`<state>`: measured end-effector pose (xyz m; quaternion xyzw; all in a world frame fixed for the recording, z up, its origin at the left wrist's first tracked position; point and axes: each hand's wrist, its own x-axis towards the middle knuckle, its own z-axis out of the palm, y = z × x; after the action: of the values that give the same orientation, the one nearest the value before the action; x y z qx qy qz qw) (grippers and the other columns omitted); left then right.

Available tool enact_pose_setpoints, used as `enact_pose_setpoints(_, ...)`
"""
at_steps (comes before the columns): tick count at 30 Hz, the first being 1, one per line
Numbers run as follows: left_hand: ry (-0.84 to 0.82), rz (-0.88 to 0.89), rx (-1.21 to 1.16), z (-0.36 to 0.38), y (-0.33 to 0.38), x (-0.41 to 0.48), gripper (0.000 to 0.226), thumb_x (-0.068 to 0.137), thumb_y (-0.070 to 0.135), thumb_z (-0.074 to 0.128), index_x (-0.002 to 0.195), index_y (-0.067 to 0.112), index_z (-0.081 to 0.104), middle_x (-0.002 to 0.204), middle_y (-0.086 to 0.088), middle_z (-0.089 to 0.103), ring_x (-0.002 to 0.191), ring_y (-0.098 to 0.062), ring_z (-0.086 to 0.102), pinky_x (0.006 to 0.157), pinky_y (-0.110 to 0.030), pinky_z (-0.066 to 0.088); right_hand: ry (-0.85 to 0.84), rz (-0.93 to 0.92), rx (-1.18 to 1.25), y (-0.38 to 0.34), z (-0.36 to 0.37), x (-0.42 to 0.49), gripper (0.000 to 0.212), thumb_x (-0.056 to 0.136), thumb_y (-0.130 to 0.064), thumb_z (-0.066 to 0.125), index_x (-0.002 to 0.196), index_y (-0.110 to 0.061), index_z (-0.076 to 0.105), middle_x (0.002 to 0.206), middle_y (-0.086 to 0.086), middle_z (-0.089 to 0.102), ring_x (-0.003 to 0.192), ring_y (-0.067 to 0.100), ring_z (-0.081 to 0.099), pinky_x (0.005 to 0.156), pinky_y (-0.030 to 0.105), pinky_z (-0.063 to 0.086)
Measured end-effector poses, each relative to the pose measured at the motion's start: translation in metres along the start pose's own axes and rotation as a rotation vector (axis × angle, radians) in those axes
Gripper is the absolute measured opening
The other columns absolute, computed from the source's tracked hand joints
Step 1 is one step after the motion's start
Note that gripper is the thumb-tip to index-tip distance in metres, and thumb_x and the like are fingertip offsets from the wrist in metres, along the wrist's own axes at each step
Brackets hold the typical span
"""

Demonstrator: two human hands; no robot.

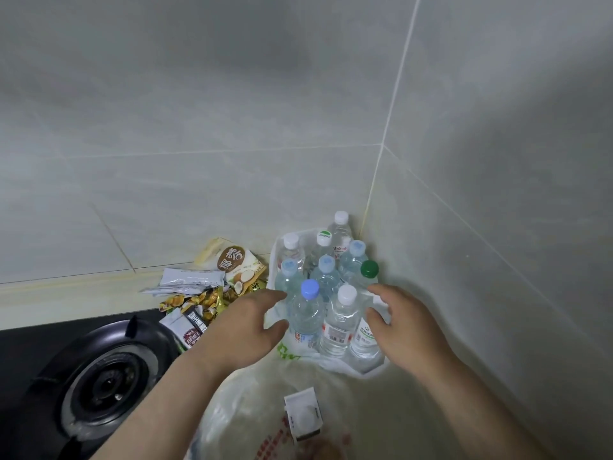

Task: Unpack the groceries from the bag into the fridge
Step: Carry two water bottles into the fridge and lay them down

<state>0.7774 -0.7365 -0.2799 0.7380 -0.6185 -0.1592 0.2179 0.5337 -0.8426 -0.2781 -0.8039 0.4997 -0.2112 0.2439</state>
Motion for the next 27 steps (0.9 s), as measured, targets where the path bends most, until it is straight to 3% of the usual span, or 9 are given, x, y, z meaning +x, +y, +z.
enact_pose_setpoints(5,0.01,0.01,0.004,0.003,-0.002,0.018,0.053,0.092,0.034,0.061,0.142,0.023,0.047,0.142,0.006,0.052,0.128,-0.011,0.048,0.097,-0.015,0.032,-0.007,-0.04,-0.005,0.004,0.007,0.015,0.041,0.088,-0.027,0.064,0.129,-0.026,0.06,0.127,-0.007,0.062,0.112,0.017,0.059,0.097,0.038,0.049)
enact_pose_setpoints(11,0.082,0.015,-0.046,-0.005,-0.001,0.048,0.048,0.092,0.032,0.062,0.138,0.022,0.053,0.139,0.005,0.055,0.126,-0.012,0.049,0.092,-0.014,0.031,0.119,-0.146,-0.067,-0.006,0.008,0.045,0.032,0.084,-0.02,0.07,0.115,-0.016,0.069,0.106,0.0,0.069,0.099,0.024,0.06,0.087,0.03,0.046)
enact_pose_setpoints(14,0.146,0.013,-0.105,-0.015,-0.004,0.074,0.048,0.089,0.039,0.059,0.132,0.018,0.058,0.131,0.001,0.059,0.12,-0.017,0.054,0.099,-0.024,0.04,0.091,-0.148,-0.037,-0.017,0.005,0.081,0.033,0.087,-0.019,0.065,0.12,-0.017,0.066,0.113,0.002,0.067,0.105,0.024,0.058,0.089,0.029,0.045)
enact_pose_setpoints(17,0.2,-0.032,-0.187,-0.02,-0.007,0.103,0.044,0.092,0.033,0.061,0.133,0.019,0.057,0.134,0.0,0.056,0.12,-0.017,0.054,0.103,-0.037,0.045,0.056,-0.164,-0.014,-0.029,0.004,0.116,0.034,0.089,-0.021,0.061,0.123,-0.02,0.064,0.121,0.0,0.064,0.111,0.02,0.057,0.089,0.023,0.04)
enact_pose_setpoints(23,0.084,-0.135,-0.224,-0.013,-0.018,0.146,0.056,0.092,0.032,0.061,0.144,0.019,0.045,0.147,0.0,0.046,0.132,-0.016,0.045,0.11,-0.035,0.039,-0.008,-0.073,-0.024,-0.03,0.009,0.174,0.043,0.092,-0.022,0.055,0.135,-0.019,0.054,0.132,0.003,0.058,0.122,0.023,0.053,0.092,0.023,0.036)
enact_pose_setpoints(27,-0.009,-0.182,-0.226,-0.004,-0.029,0.159,0.055,0.085,0.037,0.065,0.136,0.022,0.052,0.136,0.001,0.055,0.125,-0.019,0.052,0.104,-0.036,0.043,-0.115,0.025,-0.005,-0.022,0.019,0.206,0.051,0.093,-0.025,0.053,0.143,-0.016,0.043,0.14,0.007,0.052,0.126,0.025,0.049,0.092,0.026,0.035)
